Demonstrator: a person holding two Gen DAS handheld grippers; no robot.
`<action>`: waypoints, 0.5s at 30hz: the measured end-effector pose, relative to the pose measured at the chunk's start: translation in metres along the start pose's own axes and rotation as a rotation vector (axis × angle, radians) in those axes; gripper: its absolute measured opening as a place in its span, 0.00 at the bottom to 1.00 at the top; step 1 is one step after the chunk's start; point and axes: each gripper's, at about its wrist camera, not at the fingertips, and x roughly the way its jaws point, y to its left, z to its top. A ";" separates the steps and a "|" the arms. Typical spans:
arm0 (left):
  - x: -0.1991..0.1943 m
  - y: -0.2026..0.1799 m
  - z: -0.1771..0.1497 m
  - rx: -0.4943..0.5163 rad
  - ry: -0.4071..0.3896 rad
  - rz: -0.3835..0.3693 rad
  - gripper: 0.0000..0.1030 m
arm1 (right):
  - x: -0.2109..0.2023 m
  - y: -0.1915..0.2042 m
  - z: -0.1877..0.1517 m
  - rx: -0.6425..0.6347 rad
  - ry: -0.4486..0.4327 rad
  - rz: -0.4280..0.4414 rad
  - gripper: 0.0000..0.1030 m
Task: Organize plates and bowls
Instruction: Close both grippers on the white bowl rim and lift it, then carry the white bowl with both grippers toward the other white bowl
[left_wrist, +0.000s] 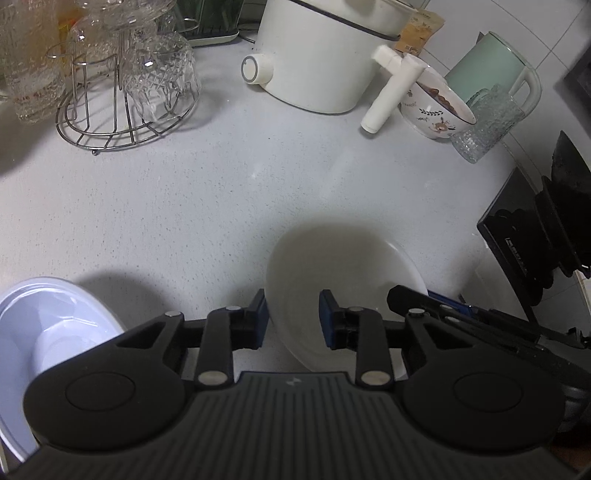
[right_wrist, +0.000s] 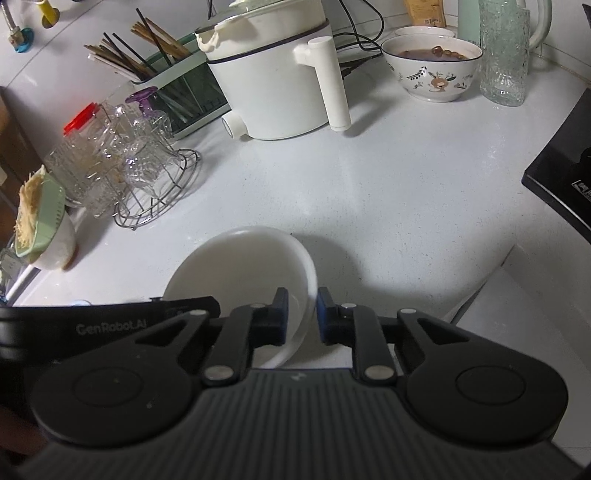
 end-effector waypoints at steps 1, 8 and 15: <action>-0.003 0.000 0.000 0.002 -0.001 -0.002 0.33 | -0.002 0.000 0.000 0.004 -0.002 0.002 0.19; -0.022 -0.004 0.003 -0.005 0.001 -0.031 0.33 | -0.019 0.002 0.003 0.035 -0.006 0.011 0.19; -0.045 -0.010 0.007 -0.001 0.002 -0.044 0.34 | -0.040 0.009 0.007 0.047 -0.020 0.019 0.19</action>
